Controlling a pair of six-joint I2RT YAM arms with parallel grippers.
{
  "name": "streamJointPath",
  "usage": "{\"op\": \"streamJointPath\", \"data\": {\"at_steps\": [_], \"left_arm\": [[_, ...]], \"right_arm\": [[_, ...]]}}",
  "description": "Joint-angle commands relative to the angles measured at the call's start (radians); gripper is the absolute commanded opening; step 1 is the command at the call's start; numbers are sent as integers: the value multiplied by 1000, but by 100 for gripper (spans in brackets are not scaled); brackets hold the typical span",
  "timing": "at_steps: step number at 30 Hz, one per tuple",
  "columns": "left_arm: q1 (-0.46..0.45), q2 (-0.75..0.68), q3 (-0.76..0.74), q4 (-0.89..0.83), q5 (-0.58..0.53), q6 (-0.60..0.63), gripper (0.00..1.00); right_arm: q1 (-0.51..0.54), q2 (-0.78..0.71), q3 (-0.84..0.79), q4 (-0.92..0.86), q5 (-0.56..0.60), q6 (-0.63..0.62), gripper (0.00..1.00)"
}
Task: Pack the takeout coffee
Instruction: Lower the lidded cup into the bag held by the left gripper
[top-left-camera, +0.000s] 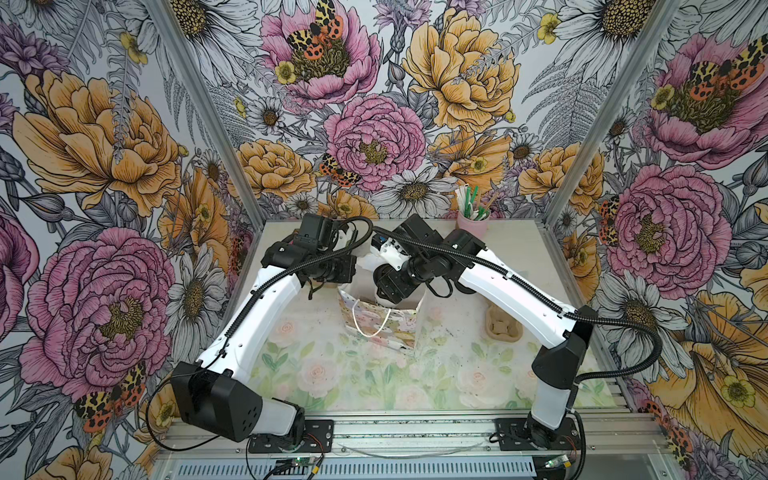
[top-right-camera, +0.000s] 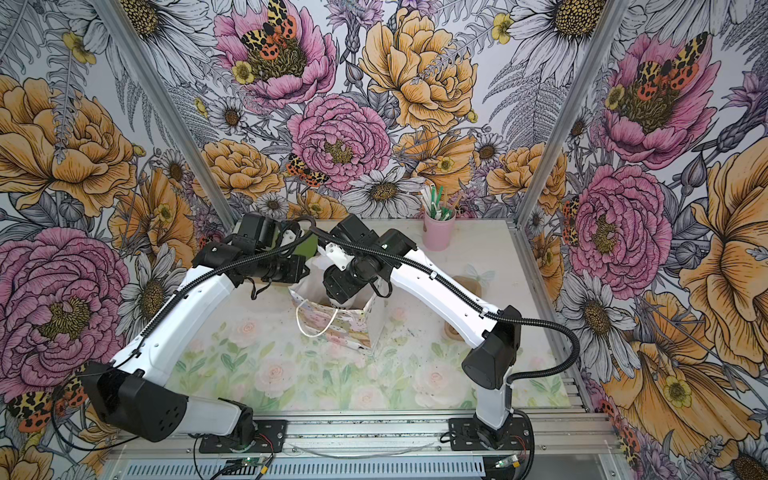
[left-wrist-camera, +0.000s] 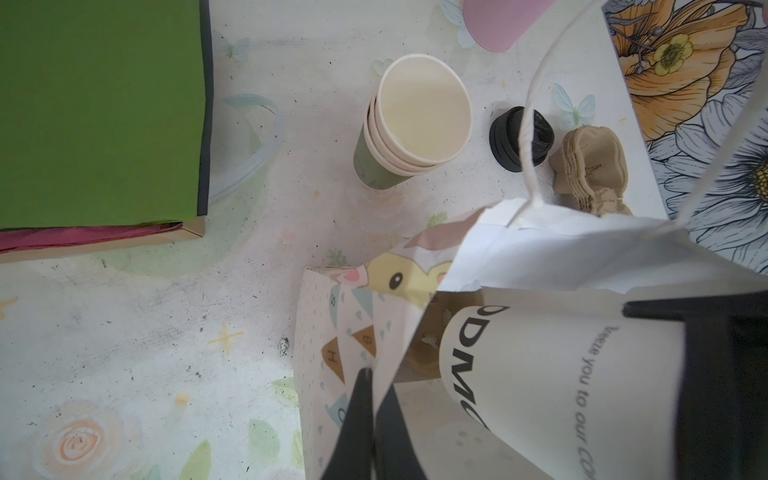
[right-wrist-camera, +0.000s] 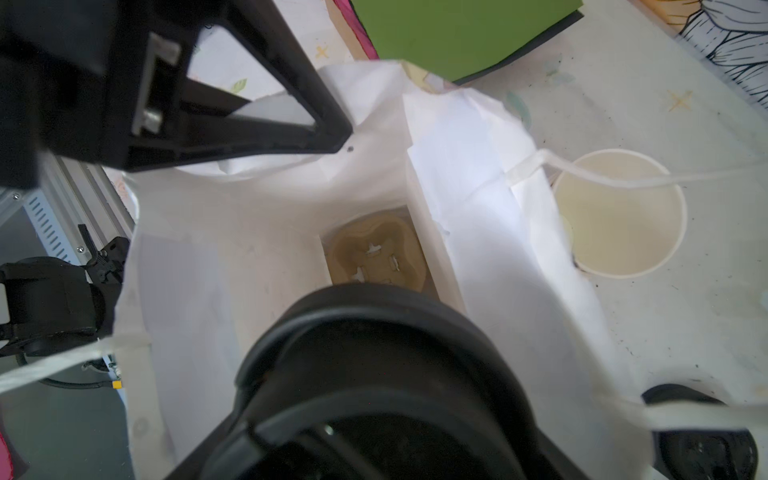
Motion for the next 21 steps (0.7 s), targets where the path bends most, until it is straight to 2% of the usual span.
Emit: {"op": "streamJointPath", "data": {"at_steps": [1,21], "left_arm": [[-10,-2,7,22,-13,5,2],[-5,-4,2,27,-12,7,2]], "right_arm": [[-1,24,-17,-3,17,-15,81],[-28,100,-58,-19,25,-50,81]]}}
